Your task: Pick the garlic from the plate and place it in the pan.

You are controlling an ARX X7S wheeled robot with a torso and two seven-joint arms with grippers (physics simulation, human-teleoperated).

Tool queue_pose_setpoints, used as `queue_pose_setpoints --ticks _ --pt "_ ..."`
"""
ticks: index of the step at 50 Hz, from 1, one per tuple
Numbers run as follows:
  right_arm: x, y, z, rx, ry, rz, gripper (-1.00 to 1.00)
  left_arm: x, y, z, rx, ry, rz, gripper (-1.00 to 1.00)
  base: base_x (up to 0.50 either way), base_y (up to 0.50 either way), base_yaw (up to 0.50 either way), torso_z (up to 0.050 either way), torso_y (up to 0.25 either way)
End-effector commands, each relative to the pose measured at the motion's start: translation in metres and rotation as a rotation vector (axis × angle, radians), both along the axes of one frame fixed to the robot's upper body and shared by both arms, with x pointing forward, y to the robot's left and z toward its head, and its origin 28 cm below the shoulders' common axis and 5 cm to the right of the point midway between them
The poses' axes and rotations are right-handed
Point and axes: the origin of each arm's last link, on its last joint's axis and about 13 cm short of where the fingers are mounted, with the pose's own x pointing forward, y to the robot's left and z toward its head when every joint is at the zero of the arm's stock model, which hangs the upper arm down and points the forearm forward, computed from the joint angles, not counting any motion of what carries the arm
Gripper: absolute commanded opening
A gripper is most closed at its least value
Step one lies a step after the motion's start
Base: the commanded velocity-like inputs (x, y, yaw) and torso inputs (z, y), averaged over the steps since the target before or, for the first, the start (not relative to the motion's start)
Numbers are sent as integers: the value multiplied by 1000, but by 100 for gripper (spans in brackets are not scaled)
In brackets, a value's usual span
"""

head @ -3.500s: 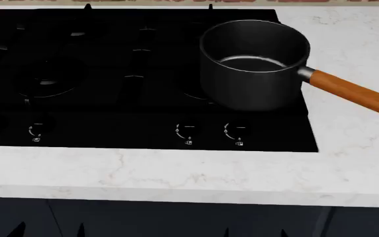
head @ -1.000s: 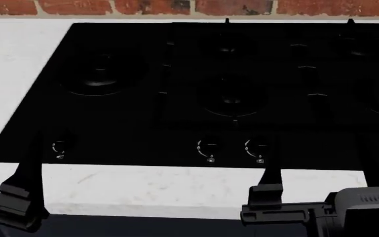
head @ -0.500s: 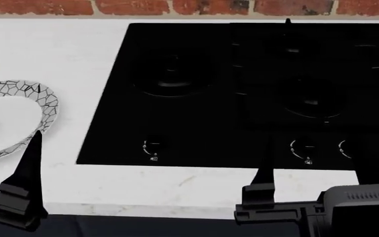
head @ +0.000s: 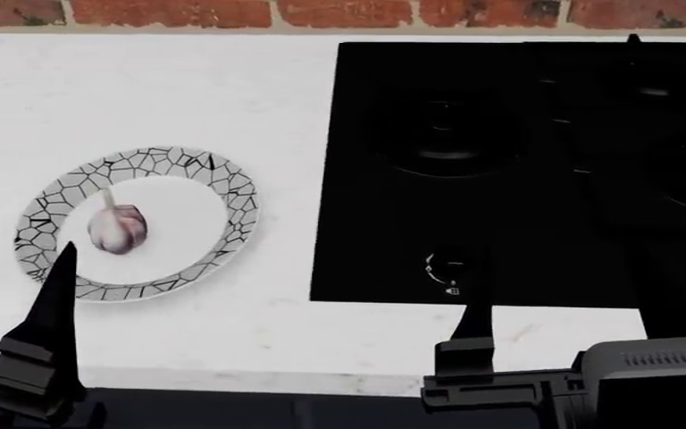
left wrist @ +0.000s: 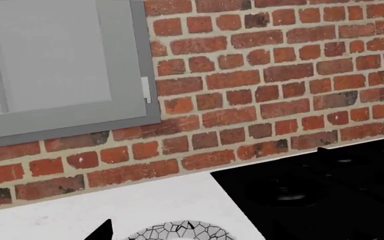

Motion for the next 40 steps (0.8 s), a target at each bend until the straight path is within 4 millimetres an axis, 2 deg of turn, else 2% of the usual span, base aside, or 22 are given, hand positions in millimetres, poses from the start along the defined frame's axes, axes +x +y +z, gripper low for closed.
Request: queue_pose_setpoints --ticks 1,6,9,12,15,17,23,32,36,40 --pt "0 0 1 -5 1 4 100 0 -1 0 -2 0 -1 100 -1 500 0 0 0" --pt "2 -2 8 -12 -24 -6 100 1 -1 0 -4 -3 2 100 -1 500 0 0 0" --pt "2 -4 21 -12 -52 -17 100 3 1 2 -51 18 -9 100 0 167 0 0 0" --pt "1 -5 38 -32 -59 -3 100 4 4 15 -91 30 -17 100 0 0 0 0 0" --pt "1 -5 52 -56 -75 27 100 5 8 40 -146 41 -51 100 236 0 0 0 0" --pt "1 -4 58 -66 -86 37 100 5 6 49 -134 37 -64 100 496 1 0 0 0" --pt "-4 -4 66 -88 -118 33 100 7 1 57 -96 29 -94 100 500 1 0 0 0" --pt "-2 -5 64 -100 -113 8 100 10 -4 53 -74 69 -119 100 495 1 0 0 0" --pt "-2 -1 65 -128 -118 -7 100 14 -5 56 -49 94 -120 100 63 0 0 0 0" --pt "-2 -2 61 -109 -121 -3 100 27 0 57 12 204 -91 100 0 0 0 0 0"
